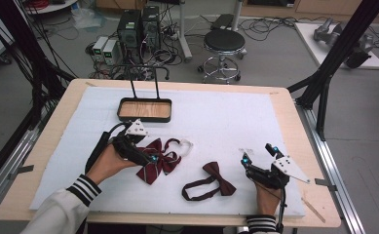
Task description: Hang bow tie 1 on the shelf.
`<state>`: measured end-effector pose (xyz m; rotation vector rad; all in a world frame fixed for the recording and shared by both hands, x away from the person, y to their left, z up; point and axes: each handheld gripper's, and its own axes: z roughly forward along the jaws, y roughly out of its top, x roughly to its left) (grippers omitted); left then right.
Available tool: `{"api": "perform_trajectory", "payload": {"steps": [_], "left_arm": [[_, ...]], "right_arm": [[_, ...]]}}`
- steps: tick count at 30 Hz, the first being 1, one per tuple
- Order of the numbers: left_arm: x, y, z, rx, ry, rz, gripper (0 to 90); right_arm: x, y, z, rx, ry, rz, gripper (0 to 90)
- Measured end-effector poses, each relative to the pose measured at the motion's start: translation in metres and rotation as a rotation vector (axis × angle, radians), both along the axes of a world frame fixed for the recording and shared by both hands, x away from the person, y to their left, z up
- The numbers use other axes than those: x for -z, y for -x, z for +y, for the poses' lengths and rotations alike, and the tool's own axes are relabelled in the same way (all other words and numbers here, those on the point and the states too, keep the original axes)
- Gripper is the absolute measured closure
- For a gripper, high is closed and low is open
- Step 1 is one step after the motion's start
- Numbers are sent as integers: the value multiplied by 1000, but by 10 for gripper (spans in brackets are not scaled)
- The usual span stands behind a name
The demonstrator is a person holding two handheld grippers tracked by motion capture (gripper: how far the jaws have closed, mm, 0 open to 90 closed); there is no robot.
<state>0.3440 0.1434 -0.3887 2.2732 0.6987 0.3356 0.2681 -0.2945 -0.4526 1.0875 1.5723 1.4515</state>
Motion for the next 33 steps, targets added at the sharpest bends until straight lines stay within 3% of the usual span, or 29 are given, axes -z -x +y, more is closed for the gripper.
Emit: {"api": "perform_trajectory", "payload": {"steps": [18,23,33], "left_arm": [[12,-13,-20,46,-106,99,194],[16,-16,-24,37,-122,121,213],[21,-21,-34,62,-196,180,314]], "right_arm": [[0,0,0,1,-4,3,89],[0,0,0,0,0,-1,89],[0,0,0,1,3,-6,89]]}}
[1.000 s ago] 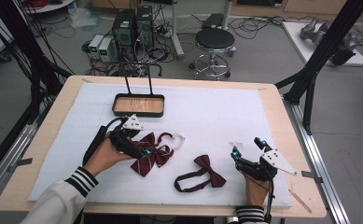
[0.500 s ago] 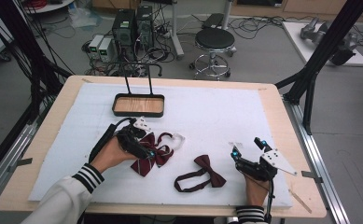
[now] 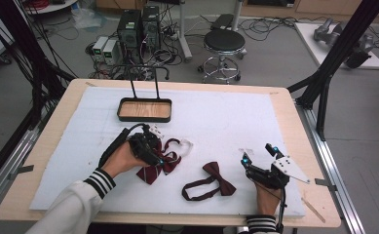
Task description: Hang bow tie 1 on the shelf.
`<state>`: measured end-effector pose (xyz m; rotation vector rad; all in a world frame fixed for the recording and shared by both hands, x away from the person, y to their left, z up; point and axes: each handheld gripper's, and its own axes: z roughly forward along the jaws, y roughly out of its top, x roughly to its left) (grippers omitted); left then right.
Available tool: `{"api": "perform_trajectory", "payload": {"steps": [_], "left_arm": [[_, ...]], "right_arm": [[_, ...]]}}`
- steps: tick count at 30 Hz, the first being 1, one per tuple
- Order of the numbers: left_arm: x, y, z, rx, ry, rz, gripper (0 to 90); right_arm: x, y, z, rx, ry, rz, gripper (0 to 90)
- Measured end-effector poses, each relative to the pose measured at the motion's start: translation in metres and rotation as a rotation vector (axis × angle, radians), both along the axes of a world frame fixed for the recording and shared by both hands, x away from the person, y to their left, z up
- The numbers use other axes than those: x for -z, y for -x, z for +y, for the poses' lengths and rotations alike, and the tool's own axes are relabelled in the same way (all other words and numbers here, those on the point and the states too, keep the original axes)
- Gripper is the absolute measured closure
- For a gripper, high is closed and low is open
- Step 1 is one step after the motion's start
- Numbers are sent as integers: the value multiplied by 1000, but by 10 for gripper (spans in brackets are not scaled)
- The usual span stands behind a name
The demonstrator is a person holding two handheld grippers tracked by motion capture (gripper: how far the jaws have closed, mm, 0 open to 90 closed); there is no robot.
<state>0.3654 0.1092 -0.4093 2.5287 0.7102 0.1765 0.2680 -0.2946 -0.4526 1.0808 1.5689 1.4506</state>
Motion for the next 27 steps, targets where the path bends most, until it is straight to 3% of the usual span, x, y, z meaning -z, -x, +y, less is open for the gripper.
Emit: {"api": "perform_trajectory", "payload": {"steps": [11,27], "left_arm": [[-1,-7,-7,19,-39,51,439],[3,-9,-12,-7,-76,91,614]], "right_arm": [[0,0,0,-1,-3,0,88],[0,0,1,0,2,2,89]]}}
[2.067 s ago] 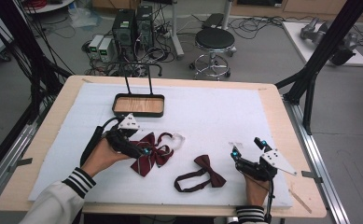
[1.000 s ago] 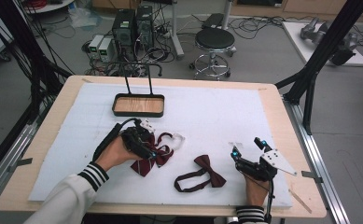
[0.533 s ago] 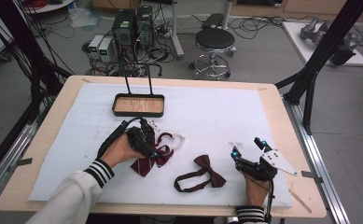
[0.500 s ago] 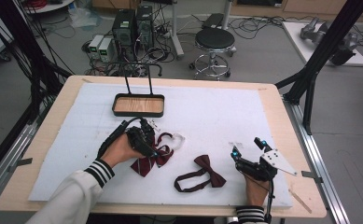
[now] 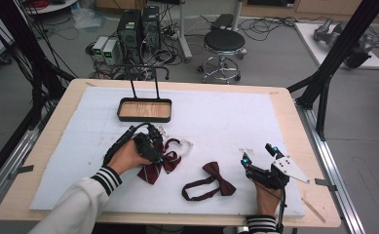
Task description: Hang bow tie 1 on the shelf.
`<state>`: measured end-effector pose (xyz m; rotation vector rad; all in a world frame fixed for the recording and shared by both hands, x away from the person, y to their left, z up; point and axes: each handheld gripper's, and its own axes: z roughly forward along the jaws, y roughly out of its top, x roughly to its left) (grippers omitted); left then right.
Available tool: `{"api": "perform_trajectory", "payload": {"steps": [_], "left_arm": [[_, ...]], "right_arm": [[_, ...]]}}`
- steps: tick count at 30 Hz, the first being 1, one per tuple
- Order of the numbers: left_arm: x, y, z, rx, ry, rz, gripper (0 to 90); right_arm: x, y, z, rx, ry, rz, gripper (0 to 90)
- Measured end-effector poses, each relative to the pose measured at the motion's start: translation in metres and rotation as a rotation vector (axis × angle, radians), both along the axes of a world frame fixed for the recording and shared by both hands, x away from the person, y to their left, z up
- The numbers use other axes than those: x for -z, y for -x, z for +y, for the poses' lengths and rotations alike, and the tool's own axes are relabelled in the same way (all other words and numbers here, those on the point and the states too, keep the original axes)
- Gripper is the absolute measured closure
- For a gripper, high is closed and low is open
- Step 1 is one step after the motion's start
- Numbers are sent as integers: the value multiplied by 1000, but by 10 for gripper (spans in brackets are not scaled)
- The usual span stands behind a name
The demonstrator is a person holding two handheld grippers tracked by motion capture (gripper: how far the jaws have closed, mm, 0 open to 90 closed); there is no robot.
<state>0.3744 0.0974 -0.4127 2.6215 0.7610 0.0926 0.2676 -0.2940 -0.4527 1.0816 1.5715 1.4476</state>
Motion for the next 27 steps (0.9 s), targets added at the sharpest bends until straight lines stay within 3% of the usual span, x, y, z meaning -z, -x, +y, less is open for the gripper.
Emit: {"api": "perform_trajectory", "payload": {"steps": [5,12,19,27], "left_arm": [[-1,0,-1,-12,-3,2,671],[-1,0,0,-7,1,-3,686],[-5,2,2,-3,-4,-65,686],[-14,5,9,-16,33,-130,686]], "right_arm": [[0,0,0,1,-3,0,89],[0,0,-1,-1,-2,-3,89],[0,0,-1,-1,-5,-2,89],[0,0,-1,-2,-3,-2,89]]}}
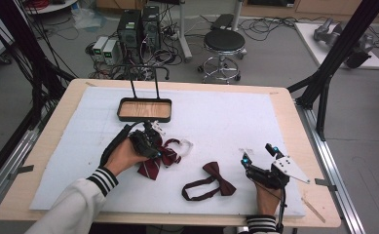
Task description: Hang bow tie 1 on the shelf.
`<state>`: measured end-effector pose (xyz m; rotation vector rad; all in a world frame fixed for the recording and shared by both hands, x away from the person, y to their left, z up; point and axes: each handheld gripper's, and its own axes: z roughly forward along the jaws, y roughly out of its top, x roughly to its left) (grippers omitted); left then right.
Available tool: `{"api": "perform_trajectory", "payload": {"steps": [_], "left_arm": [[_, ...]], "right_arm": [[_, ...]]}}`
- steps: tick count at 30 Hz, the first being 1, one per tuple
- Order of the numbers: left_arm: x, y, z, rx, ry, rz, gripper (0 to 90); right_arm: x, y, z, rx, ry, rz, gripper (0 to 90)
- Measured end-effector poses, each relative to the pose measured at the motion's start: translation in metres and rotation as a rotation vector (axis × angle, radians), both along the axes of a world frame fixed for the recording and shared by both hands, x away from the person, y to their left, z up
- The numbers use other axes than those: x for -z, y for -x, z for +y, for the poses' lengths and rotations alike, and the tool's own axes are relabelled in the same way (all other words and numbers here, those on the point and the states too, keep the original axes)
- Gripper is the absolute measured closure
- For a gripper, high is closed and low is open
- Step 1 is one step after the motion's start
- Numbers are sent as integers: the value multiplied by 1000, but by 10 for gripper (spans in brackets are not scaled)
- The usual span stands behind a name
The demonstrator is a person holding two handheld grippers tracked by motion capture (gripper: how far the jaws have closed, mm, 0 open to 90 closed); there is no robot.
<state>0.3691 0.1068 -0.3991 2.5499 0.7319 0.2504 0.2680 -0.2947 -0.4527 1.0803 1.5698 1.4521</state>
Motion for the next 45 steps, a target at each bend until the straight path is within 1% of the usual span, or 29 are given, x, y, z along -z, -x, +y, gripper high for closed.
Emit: {"api": "perform_trajectory", "payload": {"steps": [5,6,8,9,12,14,15,17,20,23,24,30,31,32,33,35,36,38,41,44,45], "left_arm": [[-5,1,7,-6,29,-49,686],[-7,2,10,-10,41,-70,686],[-8,2,11,-13,47,-77,686],[-10,2,14,-13,59,-92,686],[-12,3,16,-19,71,-96,685],[-13,5,18,-18,77,-119,685],[-14,6,19,-17,85,-119,685],[-15,6,21,-25,96,-137,685],[-17,7,25,-25,127,-142,685],[-21,7,31,-27,162,-162,685],[-21,8,33,-39,180,-171,685],[-32,14,46,-60,239,-231,685],[-34,14,49,-59,236,-243,685],[-35,14,52,-64,245,-253,685],[-36,15,54,-79,263,-261,685],[-39,15,60,-83,277,-275,685],[-40,15,62,-91,291,-287,685],[-43,15,68,-96,304,-316,685],[-48,16,75,-110,322,-355,685],[-53,16,83,-126,336,-379,685],[-54,15,85,-132,344,-381,685]], "right_arm": [[0,0,0,1,2,-1,89],[0,0,0,1,-1,2,89],[0,0,0,3,1,-1,88],[0,0,0,1,0,2,89],[0,0,0,1,-1,2,89],[0,0,0,1,1,1,88],[0,0,0,1,0,1,89],[0,0,0,1,1,0,89],[0,0,0,1,4,-2,89],[0,0,0,2,3,-1,89],[0,0,0,2,3,-2,89],[0,0,1,1,3,1,89],[0,0,1,1,3,2,88],[0,0,1,0,5,0,89],[0,0,1,0,6,0,89],[0,1,1,-1,4,3,89],[0,0,1,0,9,-4,89],[0,1,1,-1,2,3,89],[0,1,1,0,3,3,88],[0,1,1,1,4,3,89],[0,1,1,1,4,4,89]]}}
